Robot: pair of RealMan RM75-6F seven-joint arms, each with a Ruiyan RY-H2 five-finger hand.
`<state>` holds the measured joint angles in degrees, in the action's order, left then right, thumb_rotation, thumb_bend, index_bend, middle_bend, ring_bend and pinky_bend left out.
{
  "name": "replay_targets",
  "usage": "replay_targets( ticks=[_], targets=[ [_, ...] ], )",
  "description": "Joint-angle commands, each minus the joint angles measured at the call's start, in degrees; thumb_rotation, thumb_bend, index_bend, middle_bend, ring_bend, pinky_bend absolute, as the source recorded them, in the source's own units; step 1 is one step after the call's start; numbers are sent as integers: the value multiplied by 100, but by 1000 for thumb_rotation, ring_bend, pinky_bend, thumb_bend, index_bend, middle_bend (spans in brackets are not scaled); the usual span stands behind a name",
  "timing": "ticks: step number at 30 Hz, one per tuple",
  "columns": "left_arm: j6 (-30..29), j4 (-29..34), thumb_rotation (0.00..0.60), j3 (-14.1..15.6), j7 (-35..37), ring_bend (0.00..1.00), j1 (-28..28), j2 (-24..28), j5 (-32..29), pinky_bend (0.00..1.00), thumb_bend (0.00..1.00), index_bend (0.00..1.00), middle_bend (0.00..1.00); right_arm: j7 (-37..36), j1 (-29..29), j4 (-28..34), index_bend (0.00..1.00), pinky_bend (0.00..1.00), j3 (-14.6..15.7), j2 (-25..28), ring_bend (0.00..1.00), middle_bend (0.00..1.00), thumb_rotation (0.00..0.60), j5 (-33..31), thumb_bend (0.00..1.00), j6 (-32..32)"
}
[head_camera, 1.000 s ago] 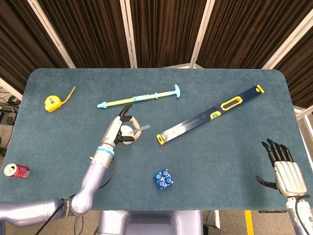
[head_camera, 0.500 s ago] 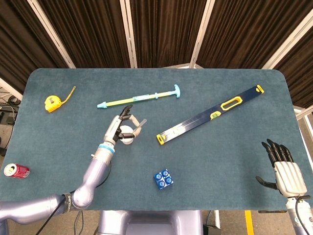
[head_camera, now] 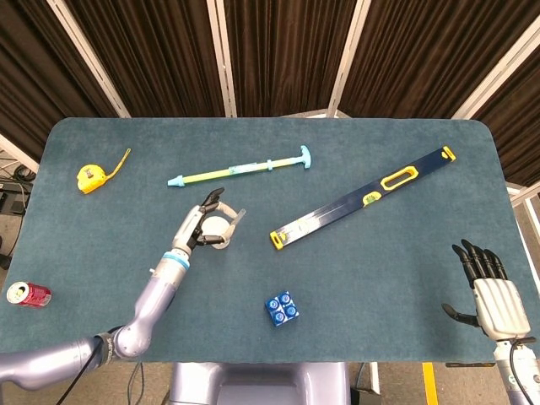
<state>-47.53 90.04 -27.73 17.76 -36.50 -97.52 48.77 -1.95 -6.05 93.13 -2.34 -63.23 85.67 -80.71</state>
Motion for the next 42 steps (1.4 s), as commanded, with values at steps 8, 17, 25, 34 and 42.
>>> replay_targets(
  ticks=[8, 17, 25, 34, 42],
  targets=[
    [2, 219, 600, 184, 541, 0, 336, 452, 585, 0, 428, 342, 0, 76, 10, -1, 2, 0, -4, -19, 0, 0, 600, -4, 153, -25],
    [-326, 447, 600, 1038, -479, 0, 646, 1399, 1642, 0, 428, 307, 0, 140, 19, -14, 2, 0, -8, -38, 0, 0, 600, -3, 152, -50],
    [-1394, 712, 600, 2062, -2597, 0, 1187, 2545, 2752, 0, 417, 235, 0, 257, 29, 10, 3, 0, -23, -69, 0, 0, 600, -51, 153, -61],
    [-2011, 1303, 600, 2608, -3297, 0, 1733, 3144, 2903, 0, 260, 96, 0, 353, 34, 9, 2, 0, -45, -96, 0, 0, 600, -66, 153, -93],
    [-2203, 1407, 600, 2793, -3394, 0, 1914, 3338, 3036, 0, 259, 88, 0, 381, 48, -14, 2, 0, -55, -127, 0, 0, 600, -51, 153, -142]
  ],
)
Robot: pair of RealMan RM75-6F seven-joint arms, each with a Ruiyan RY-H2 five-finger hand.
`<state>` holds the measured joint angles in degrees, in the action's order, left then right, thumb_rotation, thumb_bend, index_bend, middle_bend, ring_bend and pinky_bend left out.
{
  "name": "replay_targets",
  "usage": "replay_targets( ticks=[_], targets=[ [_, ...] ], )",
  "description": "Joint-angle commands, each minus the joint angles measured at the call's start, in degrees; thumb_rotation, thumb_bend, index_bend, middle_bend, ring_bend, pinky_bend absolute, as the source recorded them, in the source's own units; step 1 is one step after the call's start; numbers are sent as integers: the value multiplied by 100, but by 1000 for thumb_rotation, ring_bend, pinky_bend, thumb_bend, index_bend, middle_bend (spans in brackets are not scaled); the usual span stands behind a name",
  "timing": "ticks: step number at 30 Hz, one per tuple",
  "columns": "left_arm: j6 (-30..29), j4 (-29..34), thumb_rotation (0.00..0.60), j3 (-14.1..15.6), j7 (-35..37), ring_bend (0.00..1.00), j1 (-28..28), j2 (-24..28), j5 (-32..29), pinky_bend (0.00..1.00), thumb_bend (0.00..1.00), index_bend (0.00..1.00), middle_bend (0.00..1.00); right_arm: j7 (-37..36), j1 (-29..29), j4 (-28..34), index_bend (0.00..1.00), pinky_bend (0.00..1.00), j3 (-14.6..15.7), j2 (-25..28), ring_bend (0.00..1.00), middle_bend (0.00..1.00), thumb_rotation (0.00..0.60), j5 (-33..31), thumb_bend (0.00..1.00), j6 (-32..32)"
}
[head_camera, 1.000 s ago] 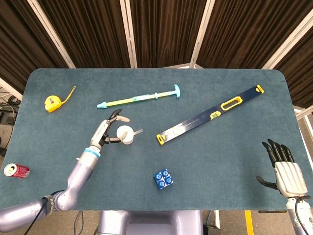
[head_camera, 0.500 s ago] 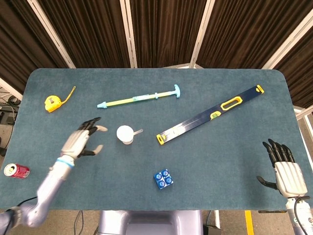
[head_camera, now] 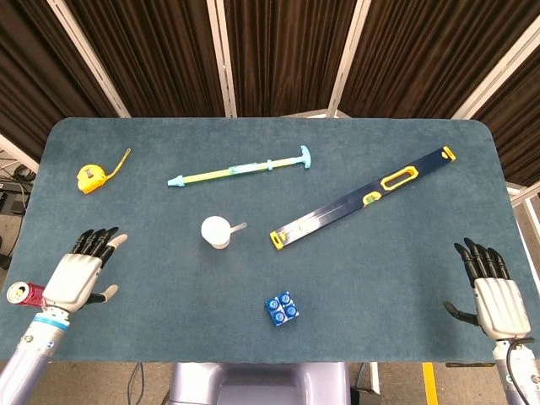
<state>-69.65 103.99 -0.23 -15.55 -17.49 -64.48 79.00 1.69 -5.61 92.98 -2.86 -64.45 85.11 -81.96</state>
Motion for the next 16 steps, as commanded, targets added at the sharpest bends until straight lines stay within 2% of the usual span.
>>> replay_targets(
  ticks=[1, 16],
  targets=[
    [11, 28, 600, 58, -103, 0, 17, 45, 22, 0, 260, 84, 0, 29, 9, 2, 2, 0, -4, -10, 0, 0, 600, 6, 153, -28],
    [-139, 115, 600, 115, -426, 0, 66, 49, 215, 0, 257, 34, 0, 40, 2, 23, 2, 0, -22, -21, 0, 0, 600, -37, 152, 4]
  ],
)
